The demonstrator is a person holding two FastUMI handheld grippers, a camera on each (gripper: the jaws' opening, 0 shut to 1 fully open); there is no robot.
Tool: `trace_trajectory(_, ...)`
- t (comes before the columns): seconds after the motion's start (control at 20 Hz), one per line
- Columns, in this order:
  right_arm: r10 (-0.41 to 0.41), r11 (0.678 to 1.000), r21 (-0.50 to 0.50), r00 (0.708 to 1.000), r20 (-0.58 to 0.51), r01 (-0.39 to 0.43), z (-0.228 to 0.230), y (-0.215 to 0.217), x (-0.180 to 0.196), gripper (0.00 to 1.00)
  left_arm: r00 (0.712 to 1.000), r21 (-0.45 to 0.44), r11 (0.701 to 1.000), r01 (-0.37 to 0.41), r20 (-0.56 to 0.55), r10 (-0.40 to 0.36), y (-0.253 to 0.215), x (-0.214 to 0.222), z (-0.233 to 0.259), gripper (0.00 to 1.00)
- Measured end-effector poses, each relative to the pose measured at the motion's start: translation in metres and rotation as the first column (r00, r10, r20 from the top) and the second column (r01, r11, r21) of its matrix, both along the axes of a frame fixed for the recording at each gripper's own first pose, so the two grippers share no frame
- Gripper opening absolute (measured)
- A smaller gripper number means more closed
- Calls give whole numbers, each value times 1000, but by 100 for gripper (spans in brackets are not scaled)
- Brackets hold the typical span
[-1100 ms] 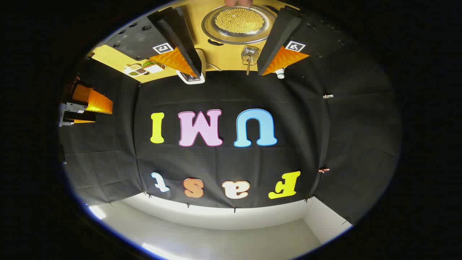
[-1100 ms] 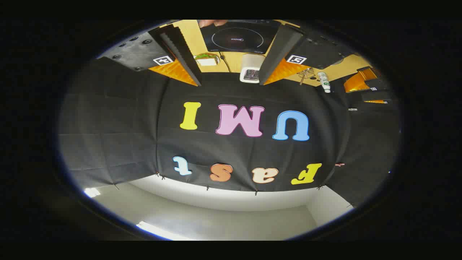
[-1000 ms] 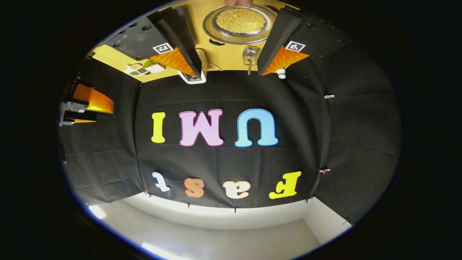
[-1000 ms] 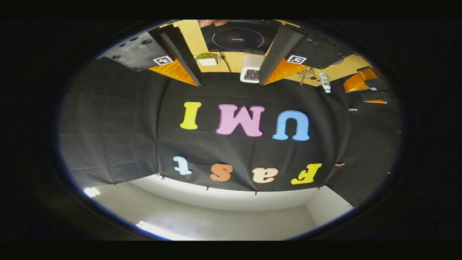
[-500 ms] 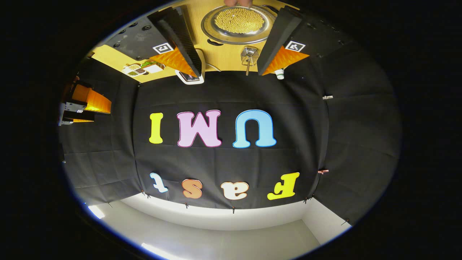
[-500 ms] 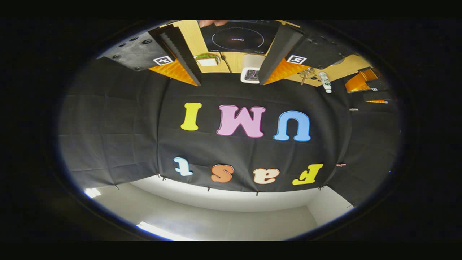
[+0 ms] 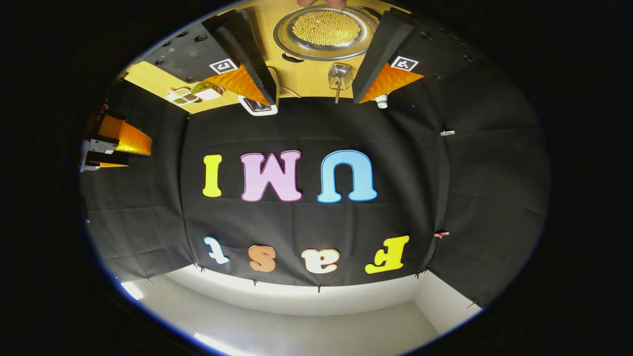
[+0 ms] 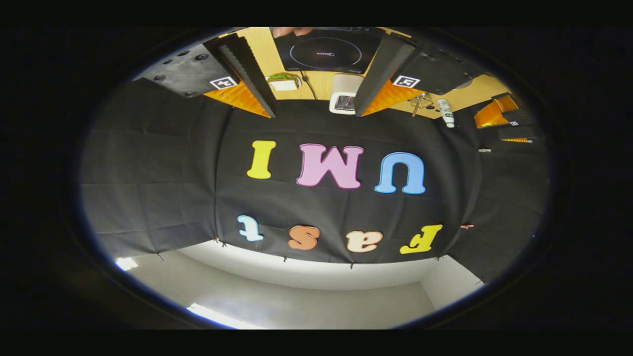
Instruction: First push the handle of the pot to place it horizontally, then grasp the pot with both hands and set it on the induction cooktop.
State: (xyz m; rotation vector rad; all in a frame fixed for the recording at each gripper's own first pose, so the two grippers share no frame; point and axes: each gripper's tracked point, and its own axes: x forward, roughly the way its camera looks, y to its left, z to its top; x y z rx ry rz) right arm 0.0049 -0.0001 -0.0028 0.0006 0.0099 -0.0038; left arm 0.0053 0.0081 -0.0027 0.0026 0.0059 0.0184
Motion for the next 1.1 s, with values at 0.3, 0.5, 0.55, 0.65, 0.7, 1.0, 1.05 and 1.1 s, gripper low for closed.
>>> trace_trajectory(0.3,2,1000,-7,1000,0,-2,0,-1,-3,98,999,19,999,41,8,-41,-10,-7,5,47)
trace_trajectory(0.5,6,1000,-9,1000,-6,-6,-2,-2,-5,98,983,19,991,133,-129,-129,-28,-18,-28,5)
trace_trajectory(0.55,7,1000,-10,1000,-7,-7,-4,-2,-5,98,972,12,989,148,-185,-143,-30,-20,-44,5)
trace_trajectory(0.65,9,1000,-13,1000,-14,-9,-7,-1,-7,98,934,-9,983,183,-311,-176,-39,-30,-80,5)
trace_trajectory(0.7,9,1000,-15,1000,-18,-9,-9,-2,-9,98,907,-20,981,192,-379,-185,-40,-36,-99,5)
trace_trajectory(1.0,14,1000,-28,999,-37,-15,-17,-2,-12,98,670,-107,972,208,-708,-222,-31,-85,-209,4)
trace_trajectory(1.05,12,1000,-28,999,-40,-13,-18,-2,-14,96,633,-131,970,203,-739,-232,-27,-91,-222,5)
trace_trajectory(1.1,11,999,-30,999,-43,-12,-20,-3,-14,98,596,-150,969,197,-766,-240,-21,-94,-232,5)
